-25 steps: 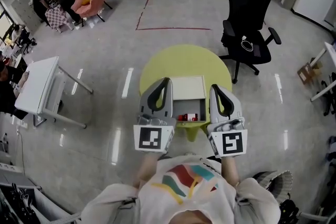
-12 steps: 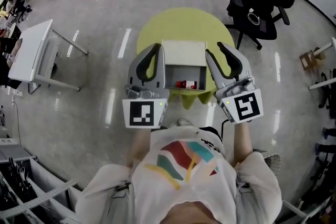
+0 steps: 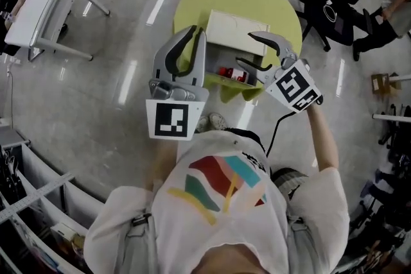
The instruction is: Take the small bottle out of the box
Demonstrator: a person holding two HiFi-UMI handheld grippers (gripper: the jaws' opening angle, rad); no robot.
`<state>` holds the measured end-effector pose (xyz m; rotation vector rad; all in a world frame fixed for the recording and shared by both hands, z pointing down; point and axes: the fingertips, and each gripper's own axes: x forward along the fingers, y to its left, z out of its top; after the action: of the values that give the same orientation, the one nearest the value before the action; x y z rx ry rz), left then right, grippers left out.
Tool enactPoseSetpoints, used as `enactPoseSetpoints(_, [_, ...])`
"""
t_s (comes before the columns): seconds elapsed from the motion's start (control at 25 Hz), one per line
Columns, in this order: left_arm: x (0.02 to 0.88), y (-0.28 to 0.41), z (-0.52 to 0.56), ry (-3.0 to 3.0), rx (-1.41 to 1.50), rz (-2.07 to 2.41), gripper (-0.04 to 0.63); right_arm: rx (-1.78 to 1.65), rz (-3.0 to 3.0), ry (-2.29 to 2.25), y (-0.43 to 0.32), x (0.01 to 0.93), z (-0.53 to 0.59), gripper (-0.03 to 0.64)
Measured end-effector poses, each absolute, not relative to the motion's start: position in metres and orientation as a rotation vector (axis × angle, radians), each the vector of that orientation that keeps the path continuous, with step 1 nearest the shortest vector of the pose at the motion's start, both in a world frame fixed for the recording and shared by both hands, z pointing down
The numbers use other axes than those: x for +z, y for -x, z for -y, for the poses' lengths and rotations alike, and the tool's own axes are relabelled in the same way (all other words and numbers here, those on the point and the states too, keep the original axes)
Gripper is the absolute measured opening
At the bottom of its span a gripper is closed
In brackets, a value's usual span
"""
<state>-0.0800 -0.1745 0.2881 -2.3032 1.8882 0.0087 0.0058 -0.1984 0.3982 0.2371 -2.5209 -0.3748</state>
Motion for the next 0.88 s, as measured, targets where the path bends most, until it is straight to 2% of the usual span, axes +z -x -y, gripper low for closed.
enactPoseSetpoints(0.28, [0.315,0.09,0.169,2.285,-0.064,-1.964,0.025,-0.121,2.31,0.159,-0.004,0.493,0.188,0.276])
enactPoseSetpoints(0.4, [0.324,0.093,0.165,2.289,-0.097,-1.979,0.077,-0.069,2.18,0.266,-0.011,0.53,0.186,0.276])
enactPoseSetpoints(0.6, [0.338,0.1,0.158,2.263,-0.145,-2.027,0.077,0.054,1.957,0.388,-0.031,0.593,0.192,0.276])
enactPoseSetpoints(0.68, [0.344,0.103,0.157,2.26,-0.17,-2.046,0.077,0.065,1.893,0.398,-0.037,0.61,0.197,0.268])
enactPoseSetpoints(0.8, [0.351,0.109,0.156,2.248,-0.199,-2.082,0.077,0.038,1.821,0.408,-0.041,0.628,0.203,0.218])
enactPoseSetpoints(0.88, [0.354,0.113,0.154,2.236,-0.21,-2.106,0.077,0.039,1.785,0.43,-0.042,0.635,0.202,0.218])
